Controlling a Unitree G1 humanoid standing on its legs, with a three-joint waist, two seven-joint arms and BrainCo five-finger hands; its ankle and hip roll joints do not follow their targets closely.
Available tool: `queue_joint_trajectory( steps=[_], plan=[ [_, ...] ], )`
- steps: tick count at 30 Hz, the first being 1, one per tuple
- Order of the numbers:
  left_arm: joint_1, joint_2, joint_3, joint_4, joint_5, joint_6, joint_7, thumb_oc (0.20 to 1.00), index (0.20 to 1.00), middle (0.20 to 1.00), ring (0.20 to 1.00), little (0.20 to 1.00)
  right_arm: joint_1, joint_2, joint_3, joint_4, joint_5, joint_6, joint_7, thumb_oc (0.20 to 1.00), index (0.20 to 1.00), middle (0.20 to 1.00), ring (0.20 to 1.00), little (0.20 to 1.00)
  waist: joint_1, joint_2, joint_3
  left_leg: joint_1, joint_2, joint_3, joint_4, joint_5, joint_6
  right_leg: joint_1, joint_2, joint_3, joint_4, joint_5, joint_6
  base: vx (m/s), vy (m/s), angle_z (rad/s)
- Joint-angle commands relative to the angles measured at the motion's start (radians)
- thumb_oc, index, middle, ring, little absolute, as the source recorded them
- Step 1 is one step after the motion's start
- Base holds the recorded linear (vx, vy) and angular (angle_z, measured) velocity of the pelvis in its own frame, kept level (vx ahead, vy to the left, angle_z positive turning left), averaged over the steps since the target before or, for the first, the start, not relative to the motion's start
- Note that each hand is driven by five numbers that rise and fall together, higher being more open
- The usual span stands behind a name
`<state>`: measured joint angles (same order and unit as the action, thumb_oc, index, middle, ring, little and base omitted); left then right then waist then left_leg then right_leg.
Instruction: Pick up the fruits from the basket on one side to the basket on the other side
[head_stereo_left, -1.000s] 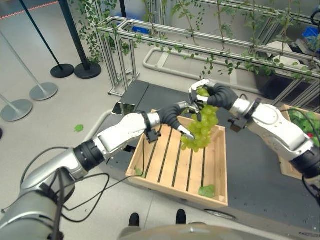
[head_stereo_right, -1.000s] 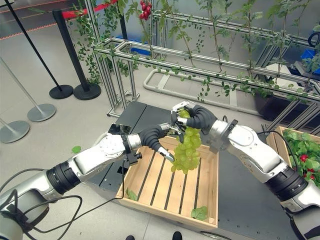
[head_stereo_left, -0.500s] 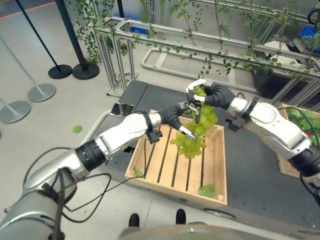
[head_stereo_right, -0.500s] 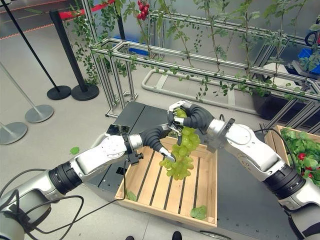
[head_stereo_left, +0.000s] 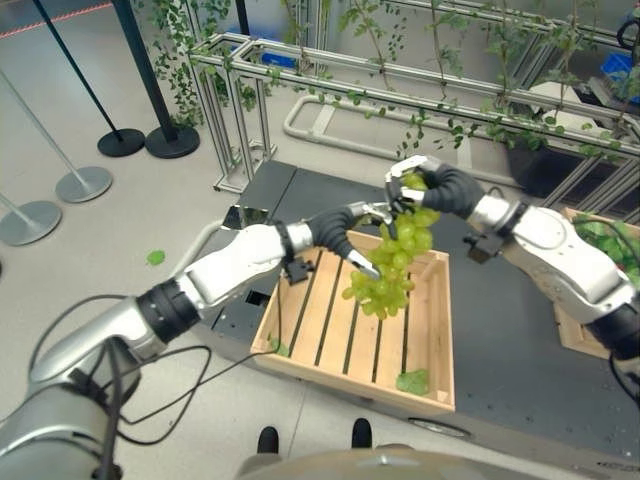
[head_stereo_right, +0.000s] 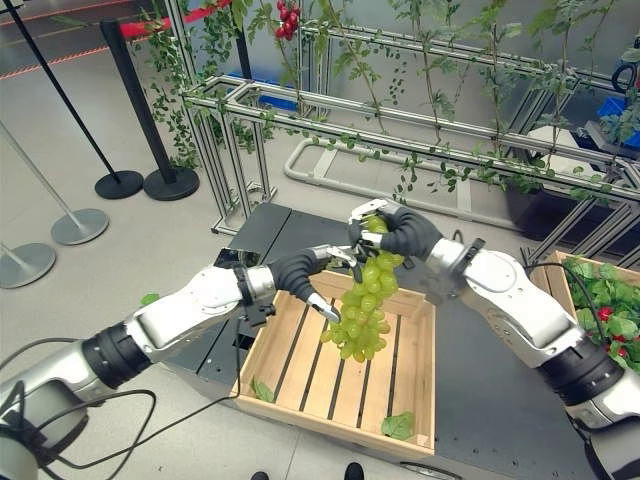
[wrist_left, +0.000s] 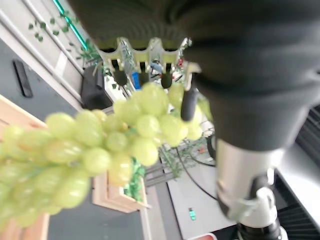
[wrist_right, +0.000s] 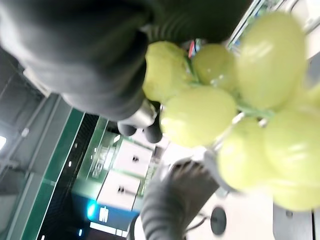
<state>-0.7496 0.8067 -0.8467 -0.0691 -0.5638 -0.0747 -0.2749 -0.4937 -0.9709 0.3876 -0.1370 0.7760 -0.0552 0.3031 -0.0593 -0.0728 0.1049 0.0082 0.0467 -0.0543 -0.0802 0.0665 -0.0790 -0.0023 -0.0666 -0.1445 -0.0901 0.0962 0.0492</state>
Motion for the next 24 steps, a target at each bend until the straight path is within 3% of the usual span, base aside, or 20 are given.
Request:
queue_joint_trajectory(
  steps=[1, 6, 15, 20, 21, 24],
  plan=[
    [0.015, 0.083, 0.106, 0.003, -0.055, -0.060, -0.021, 1.000, 1.000, 1.000, 1.000, 1.000, 0.019, -0.048, -0.161, -0.021, 0.011, -0.077, -0.014, 0.200, 0.200, 0.200, 0.200, 0.200, 0.016, -0.040, -0.026, -0.007, -0.063, -0.013, 0.076, -0.130, 0.054, 0.043, -0.031, -0.053, 0.090, -0.150, 0.091, 0.00, 0.000, 0.00],
    [0.097, 0.173, 0.191, -0.049, -0.093, -0.075, -0.031, 1.000, 1.000, 1.000, 1.000, 1.000, 0.083, -0.056, -0.236, -0.003, 0.017, -0.090, -0.014, 0.200, 0.200, 0.200, 0.200, 0.200, 0.022, -0.041, -0.030, -0.003, -0.062, -0.016, 0.072, -0.129, 0.051, 0.046, -0.030, -0.057, 0.089, -0.152, 0.091, 0.00, 0.000, 0.00],
    [0.194, 0.174, 0.276, -0.063, -0.131, -0.076, -0.031, 1.000, 1.000, 1.000, 1.000, 1.000, 0.117, -0.040, -0.273, -0.002, 0.019, -0.096, -0.011, 0.200, 0.200, 0.200, 0.200, 0.200, 0.027, -0.051, -0.034, -0.001, -0.058, -0.020, 0.067, -0.125, 0.049, 0.048, -0.026, -0.061, 0.089, -0.153, 0.087, 0.00, 0.000, 0.00],
    [0.188, 0.138, 0.260, -0.035, -0.106, -0.066, -0.024, 1.000, 1.000, 1.000, 1.000, 1.000, 0.103, -0.033, -0.254, -0.010, 0.005, -0.085, -0.004, 0.200, 0.200, 0.200, 0.200, 0.200, 0.026, -0.057, -0.035, -0.002, -0.057, -0.022, 0.069, -0.124, 0.049, 0.047, -0.024, -0.061, 0.089, -0.153, 0.087, -0.01, 0.001, 0.00],
    [0.155, 0.068, 0.217, 0.037, -0.052, -0.053, -0.002, 1.000, 1.000, 1.000, 1.000, 1.000, 0.077, -0.019, -0.227, -0.003, 0.007, -0.079, -0.009, 0.200, 0.200, 0.200, 0.200, 0.200, 0.023, -0.061, -0.035, -0.003, -0.057, -0.024, 0.070, -0.124, 0.050, 0.047, -0.023, -0.061, 0.090, -0.153, 0.085, 0.00, 0.000, 0.00],
    [0.126, 0.010, 0.190, 0.092, -0.001, -0.046, 0.015, 1.000, 1.000, 1.000, 1.000, 1.000, 0.065, -0.012, -0.216, -0.011, 0.000, -0.073, -0.010, 0.200, 0.200, 0.200, 0.200, 0.200, 0.021, -0.063, -0.035, -0.004, -0.057, -0.026, 0.071, -0.123, 0.050, 0.047, -0.023, -0.063, 0.091, -0.154, 0.085, -0.02, 0.003, 0.00]
  ],
)
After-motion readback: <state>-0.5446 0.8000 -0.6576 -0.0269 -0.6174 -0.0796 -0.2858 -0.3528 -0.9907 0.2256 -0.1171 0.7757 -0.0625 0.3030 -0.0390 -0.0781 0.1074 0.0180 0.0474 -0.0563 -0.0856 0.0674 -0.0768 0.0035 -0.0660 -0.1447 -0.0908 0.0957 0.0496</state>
